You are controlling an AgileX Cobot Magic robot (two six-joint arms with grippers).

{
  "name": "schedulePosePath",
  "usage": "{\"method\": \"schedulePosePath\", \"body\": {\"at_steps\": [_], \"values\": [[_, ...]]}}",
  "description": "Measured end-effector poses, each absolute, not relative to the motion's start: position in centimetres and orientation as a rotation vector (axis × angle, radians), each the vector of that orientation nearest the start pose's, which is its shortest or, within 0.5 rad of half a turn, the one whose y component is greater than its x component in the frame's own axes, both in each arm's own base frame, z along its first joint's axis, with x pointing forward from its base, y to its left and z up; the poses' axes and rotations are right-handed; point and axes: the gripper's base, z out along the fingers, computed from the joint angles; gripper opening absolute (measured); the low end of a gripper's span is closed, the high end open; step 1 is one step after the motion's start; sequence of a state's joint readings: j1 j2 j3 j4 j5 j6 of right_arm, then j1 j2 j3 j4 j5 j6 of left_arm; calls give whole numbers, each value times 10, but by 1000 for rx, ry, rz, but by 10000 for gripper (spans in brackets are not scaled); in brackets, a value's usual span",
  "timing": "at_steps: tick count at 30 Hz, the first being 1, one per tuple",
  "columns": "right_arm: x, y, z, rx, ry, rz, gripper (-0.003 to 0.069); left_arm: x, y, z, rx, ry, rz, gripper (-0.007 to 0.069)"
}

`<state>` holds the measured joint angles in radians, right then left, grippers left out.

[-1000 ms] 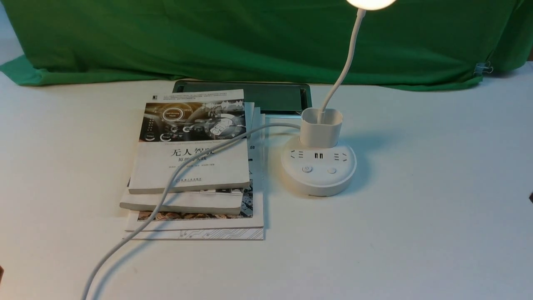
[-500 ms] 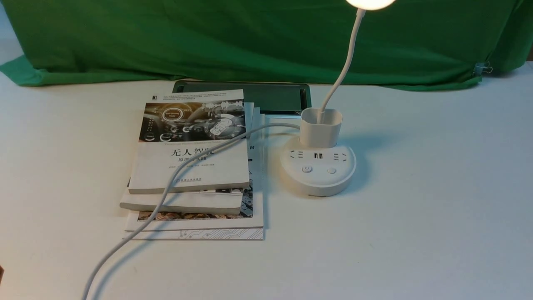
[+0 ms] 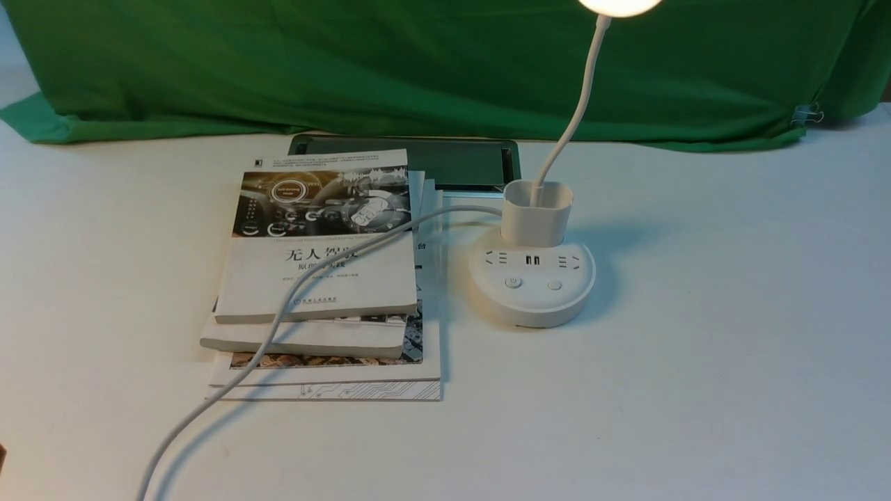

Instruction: Turn on the desk lamp on the white desktop with your hand.

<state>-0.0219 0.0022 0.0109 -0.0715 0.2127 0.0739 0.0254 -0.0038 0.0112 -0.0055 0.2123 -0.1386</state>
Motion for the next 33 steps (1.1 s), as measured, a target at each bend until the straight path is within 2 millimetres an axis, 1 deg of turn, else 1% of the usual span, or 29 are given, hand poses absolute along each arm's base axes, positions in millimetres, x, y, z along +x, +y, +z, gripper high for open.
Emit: {"method": "schedulePosePath", "body": {"at_steps": [16, 33], "values": [[56, -2, 190, 44, 1711, -7, 234, 56, 1, 190, -143, 1698, -89, 21], [56, -2, 190, 45, 1711, -6, 238, 56, 1, 190, -140, 1698, -84, 21]]}}
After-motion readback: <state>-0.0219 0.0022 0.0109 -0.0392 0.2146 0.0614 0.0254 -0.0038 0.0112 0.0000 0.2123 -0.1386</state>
